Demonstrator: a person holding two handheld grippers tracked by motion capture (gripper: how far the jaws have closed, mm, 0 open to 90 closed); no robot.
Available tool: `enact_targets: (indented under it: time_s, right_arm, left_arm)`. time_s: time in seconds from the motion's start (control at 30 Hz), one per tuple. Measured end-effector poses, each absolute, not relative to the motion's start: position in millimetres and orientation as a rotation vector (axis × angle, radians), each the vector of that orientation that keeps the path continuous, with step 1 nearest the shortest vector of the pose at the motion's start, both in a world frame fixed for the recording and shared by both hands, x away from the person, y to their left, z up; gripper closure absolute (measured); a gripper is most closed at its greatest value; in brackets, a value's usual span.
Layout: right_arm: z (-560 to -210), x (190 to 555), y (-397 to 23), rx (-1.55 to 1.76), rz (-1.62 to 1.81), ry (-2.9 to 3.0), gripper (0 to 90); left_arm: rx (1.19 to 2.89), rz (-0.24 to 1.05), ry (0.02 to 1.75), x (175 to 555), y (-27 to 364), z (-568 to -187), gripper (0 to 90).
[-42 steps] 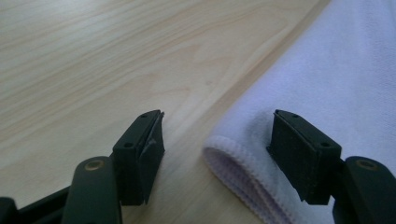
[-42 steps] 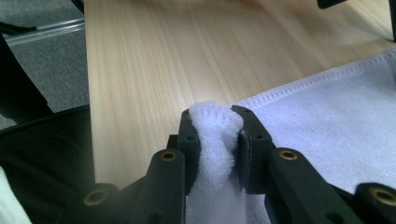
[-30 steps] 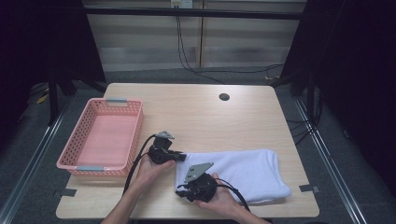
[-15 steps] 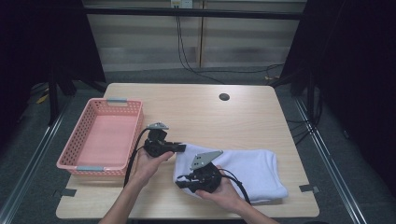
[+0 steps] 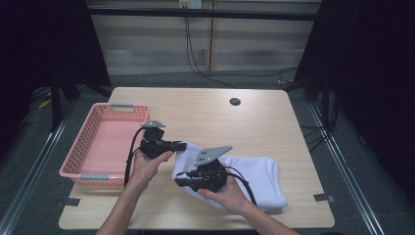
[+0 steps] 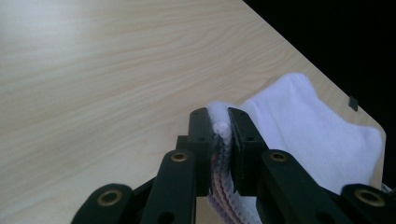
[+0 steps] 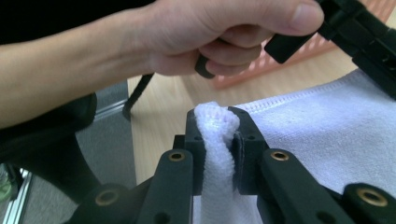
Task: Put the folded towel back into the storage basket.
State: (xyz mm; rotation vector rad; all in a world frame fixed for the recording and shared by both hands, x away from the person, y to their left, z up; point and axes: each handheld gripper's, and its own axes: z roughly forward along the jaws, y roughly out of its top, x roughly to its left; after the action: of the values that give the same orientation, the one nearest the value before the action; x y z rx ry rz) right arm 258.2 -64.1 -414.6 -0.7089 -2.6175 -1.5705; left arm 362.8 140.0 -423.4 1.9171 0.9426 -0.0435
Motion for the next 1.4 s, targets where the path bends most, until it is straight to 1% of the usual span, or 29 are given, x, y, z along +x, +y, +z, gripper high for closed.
enact_targets:
  time_s: [0.03, 0.23, 0.33, 0.4, 0.47, 0.57, 0.7, 0.9, 0.93, 0.97, 1.0, 1.03, 1.13, 1.2, 1.33, 1.4]
  right_arm:
    - [-415, 258, -64, -0.709, -1.570, -2.618, 79.7]
    - [-379, 267, -52, -0.670, -1.683, -2.614, 79.8]
    - [-365, 268, -45, -0.648, -1.742, -2.594, 79.9]
    - [-361, 268, -41, -0.626, -1.764, -2.584, 79.9]
    - [-363, 267, -42, -0.625, -1.759, -2.585, 79.9]
    - [-374, 263, -52, -0.652, -1.745, -2.589, 79.9]
    - [-385, 257, -77, -0.706, -1.752, -2.576, 79.8]
    - [-392, 240, -121, -0.809, -1.759, -2.601, 79.6]
    - [-398, 233, -137, -0.858, -1.742, -2.623, 79.4]
    - [-400, 230, -142, -0.870, -1.733, -2.625, 79.1]
    - [-400, 230, -142, -0.870, -1.733, -2.625, 79.1]
    - [-403, 228, -149, -0.889, -1.725, -2.633, 78.9]
    - [-416, 218, -171, -0.949, -1.714, -2.627, 78.4]
    - [-426, 212, -185, -0.971, -1.716, -2.638, 77.9]
    - [-451, 209, -212, -1.094, -1.603, -2.620, 77.7]
    - [-464, 200, -221, -1.131, -1.542, -2.633, 76.4]
  left_arm:
    - [1.917, -0.043, 0.943, 363, 140, -423, 80.6]
    - [1.929, 0.062, 0.920, 365, 148, -379, 80.7]
    - [1.938, 0.101, 0.923, 363, 157, -364, 80.7]
    - [1.958, 0.142, 0.915, 360, 159, -363, 80.7]
    - [1.964, 0.134, 0.905, 360, 157, -366, 80.6]
    - [1.975, 0.104, 0.897, 361, 148, -379, 80.5]
    - [2.001, 0.079, 0.866, 363, 124, -388, 80.4]
    - [2.020, 0.029, 0.795, 364, 75, -392, 80.0]
    - [2.034, 0.020, 0.781, 363, 63, -395, 79.6]
    - [2.052, 0.000, 0.763, 363, 48, -400, 79.5]
    - [2.052, 0.000, 0.763, 363, 48, -400, 79.5]
    - [2.061, -0.015, 0.756, 363, 38, -404, 79.5]
    - [2.071, -0.097, 0.752, 365, 18, -416, 79.3]
    - [2.093, -0.113, 0.745, 365, 7, -425, 79.4]
    - [2.117, -0.141, 0.733, 362, -14, -444, 79.0]
    - [2.106, -0.177, 0.720, 360, -22, -454, 76.9]
